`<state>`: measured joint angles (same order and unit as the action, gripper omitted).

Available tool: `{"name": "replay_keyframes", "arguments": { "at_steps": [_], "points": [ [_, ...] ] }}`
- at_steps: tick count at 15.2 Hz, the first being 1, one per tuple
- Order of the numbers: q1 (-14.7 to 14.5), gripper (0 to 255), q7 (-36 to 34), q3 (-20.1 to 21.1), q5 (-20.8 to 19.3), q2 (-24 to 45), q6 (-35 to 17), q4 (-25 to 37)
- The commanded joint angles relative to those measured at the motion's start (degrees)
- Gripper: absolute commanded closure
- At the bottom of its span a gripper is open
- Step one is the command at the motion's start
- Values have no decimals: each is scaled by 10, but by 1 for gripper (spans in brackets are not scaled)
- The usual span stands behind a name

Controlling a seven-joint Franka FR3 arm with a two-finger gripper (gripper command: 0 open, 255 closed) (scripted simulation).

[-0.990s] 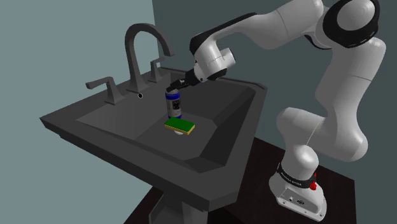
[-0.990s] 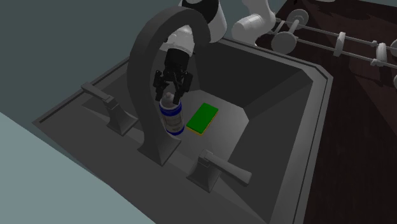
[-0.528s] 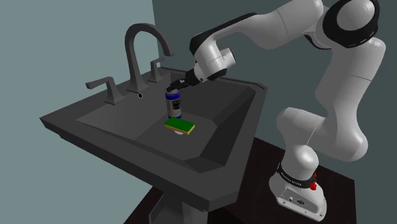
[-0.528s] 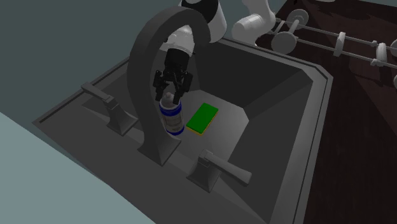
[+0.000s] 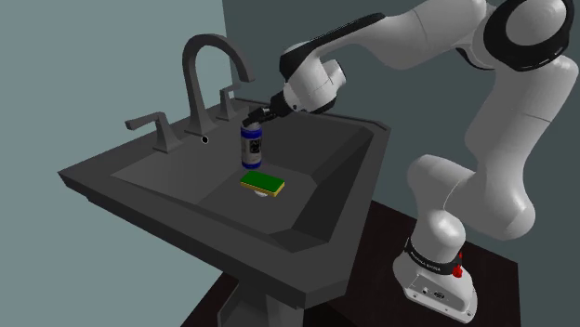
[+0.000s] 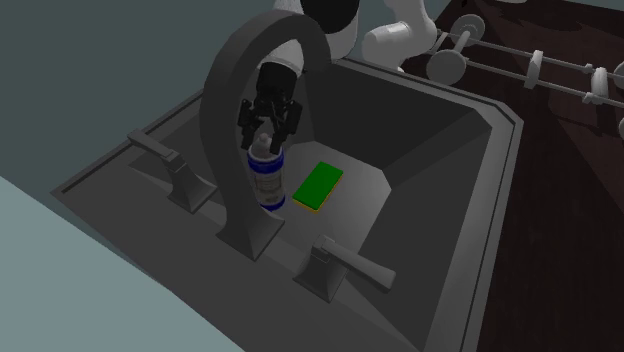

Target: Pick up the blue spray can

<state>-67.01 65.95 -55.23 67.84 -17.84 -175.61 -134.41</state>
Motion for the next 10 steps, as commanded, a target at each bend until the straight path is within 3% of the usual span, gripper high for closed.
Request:
{"name": "replay_keyframes", "arguments": {
  "at_steps": [1,8,10],
  "points": [
    [41,255,-47,38,-41,2,9,-2],
    [160,255,-177,142,-160,-2,46,2],
    [162,255,-179,144,-163,-3,46,2]
  ]
}}
